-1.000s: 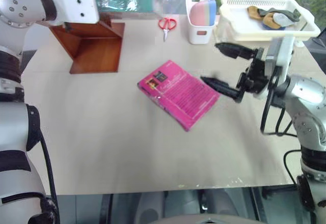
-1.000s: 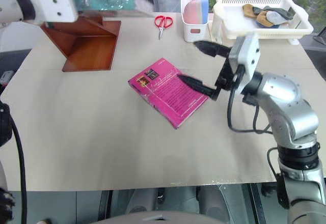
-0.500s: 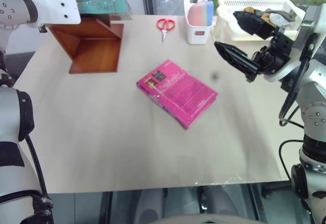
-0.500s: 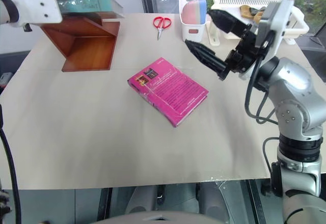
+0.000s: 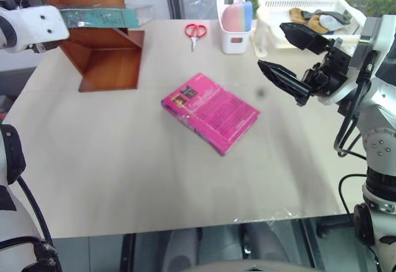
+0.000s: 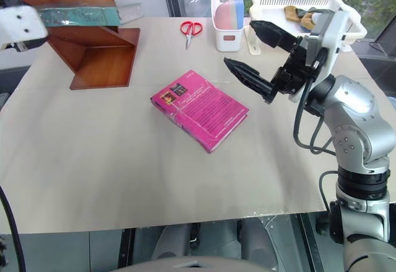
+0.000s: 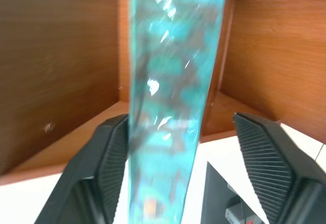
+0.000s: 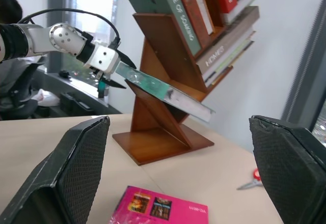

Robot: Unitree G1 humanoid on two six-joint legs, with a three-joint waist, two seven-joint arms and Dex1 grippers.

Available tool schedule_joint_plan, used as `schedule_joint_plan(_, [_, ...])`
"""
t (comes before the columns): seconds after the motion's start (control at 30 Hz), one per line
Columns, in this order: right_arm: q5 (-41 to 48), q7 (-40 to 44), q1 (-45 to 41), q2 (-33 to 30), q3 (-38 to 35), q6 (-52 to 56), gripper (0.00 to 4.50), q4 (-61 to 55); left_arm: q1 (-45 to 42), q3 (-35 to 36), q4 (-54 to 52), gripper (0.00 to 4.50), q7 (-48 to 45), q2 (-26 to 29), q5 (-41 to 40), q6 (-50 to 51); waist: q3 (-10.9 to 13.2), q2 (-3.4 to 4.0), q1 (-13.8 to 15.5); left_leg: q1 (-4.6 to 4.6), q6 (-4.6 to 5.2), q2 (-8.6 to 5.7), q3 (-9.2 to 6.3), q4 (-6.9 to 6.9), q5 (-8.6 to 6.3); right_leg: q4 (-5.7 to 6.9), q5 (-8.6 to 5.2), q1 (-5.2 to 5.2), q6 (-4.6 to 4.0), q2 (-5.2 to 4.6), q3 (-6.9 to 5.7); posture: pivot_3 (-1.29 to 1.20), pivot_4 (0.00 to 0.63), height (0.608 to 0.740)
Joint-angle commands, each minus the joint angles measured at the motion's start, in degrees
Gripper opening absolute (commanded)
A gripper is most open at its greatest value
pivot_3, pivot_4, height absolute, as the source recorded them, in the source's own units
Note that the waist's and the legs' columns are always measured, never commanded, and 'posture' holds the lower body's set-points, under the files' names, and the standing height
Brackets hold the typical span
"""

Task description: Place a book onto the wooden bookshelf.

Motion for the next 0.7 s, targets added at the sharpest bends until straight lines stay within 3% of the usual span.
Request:
schedule_joint_plan(0.03, [1.12,2.06,0.35,-0.72,-1.34,-1.68,4.5,-0.64,0.46,8.18,-1.57,3.4,-4.87,3.14,-9.02,-4.55,0.0,-0.01,0.24,0.0,0.0,0.01,0.0,0.03,0.0,0.02,0.0,0.0,0.0,0.0,0.0,0.0,0.15,0.74])
schedule_joint_plan(0.13, [0.93,3.86,0.78,-0.88,-1.19,-2.23,4.5,0.78,1.91,13.99,-2.95,3.4,-11.66,3.72,-16.05,-6.43,0.0,-0.01,0.26,-0.01,0.0,0.02,-0.02,0.22,0.0,0.19,0.0,0.02,0.0,0.01,-0.01,0.0,0.15,0.74])
schedule_joint_plan(0.23, [-0.02,5.98,2.0,-1.6,-0.56,-2.55,4.5,2.12,3.78,23.35,-5.8,3.4,-25.38,1.95,-29.22,-2.67,0.0,-0.01,0.31,-0.01,0.0,0.04,-0.07,0.35,0.0,0.25,0.0,0.07,0.0,0.01,-0.07,0.0,0.15,0.74])
schedule_joint_plan(0.3, [-1.12,7.33,3.94,-2.74,-0.1,-2.45,4.5,2.58,7.45,28.68,-11.48,3.4,-35.3,-0.19,-38.69,6.41,-0.01,0.0,0.41,0.0,0.01,0.04,-0.09,0.4,0.0,0.23,0.01,0.12,0.0,0.0,-0.1,0.0,0.15,0.74])
schedule_joint_plan(0.37, [-3.98,8.41,7.36,-4.66,1.01,-2.88,4.5,2.69,19.91,32.87,-29.53,3.4,-39.0,-2.66,-49.79,22.87,-0.08,0.14,0.28,0.01,0.01,0.04,-0.15,0.43,0.0,0.25,0.01,0.16,0.0,0.0,-0.12,0.0,0.15,0.74])
schedule_joint_plan(0.43, [-7.58,8.4,11.73,-6.81,2.65,-2.94,4.5,2.67,37.83,37.22,-54.71,3.4,-33.05,-6.34,-61.58,41.82,-0.11,0.26,0.04,0.17,0.0,0.06,-0.16,0.42,0.0,0.32,0.0,0.31,-0.01,-0.07,-0.09,0.0,0.15,0.74])
schedule_joint_plan(0.53, [-10.2,7.18,17.74,-8.9,2.65,-1.63,4.5,3.42,60.16,42.74,-79.86,3.4,-21.82,-14.42,-70.79,53.59,-0.13,0.36,-0.52,0.38,-0.05,0.3,-0.5,0.37,0.03,0.27,0.0,0.49,-0.01,-0.18,-0.05,0.0,0.15,0.74])
schedule_joint_plan(0.57, [-11.93,7.81,20.26,-10.18,2.71,-2.69,4.5,3.26,66.91,43.0,-85.19,3.9,-20.16,-16.4,-70.89,54.81,-0.09,0.29,-0.65,0.38,-0.01,0.33,-0.52,0.36,0.01,0.22,0.01,0.5,-0.01,-0.16,-0.05,0.0,0.15,0.74])
schedule_joint_plan(0.63, [-16.2,6.07,24.23,-11.4,1.79,-5.31,4.5,3.39,77.4,43.23,-91.71,4.45,-15.15,-21.47,-69.63,56.23,-0.08,0.23,-1.19,0.35,-0.01,0.34,-0.51,0.44,0.0,0.24,0.04,0.46,-0.03,0.08,-0.08,0.0,0.15,0.74])
schedule_joint_plan(0.7, [-17.01,6.29,28.97,-13.6,-0.23,-5.0,4.5,2.08,85.43,44.13,-92.87,4.45,-11.03,-23.69,-65.04,55.19,-0.08,0.24,-1.13,0.78,0.0,0.27,-0.41,0.28,-0.01,0.21,0.03,0.79,-0.08,0.07,0.05,0.0,0.15,0.74])
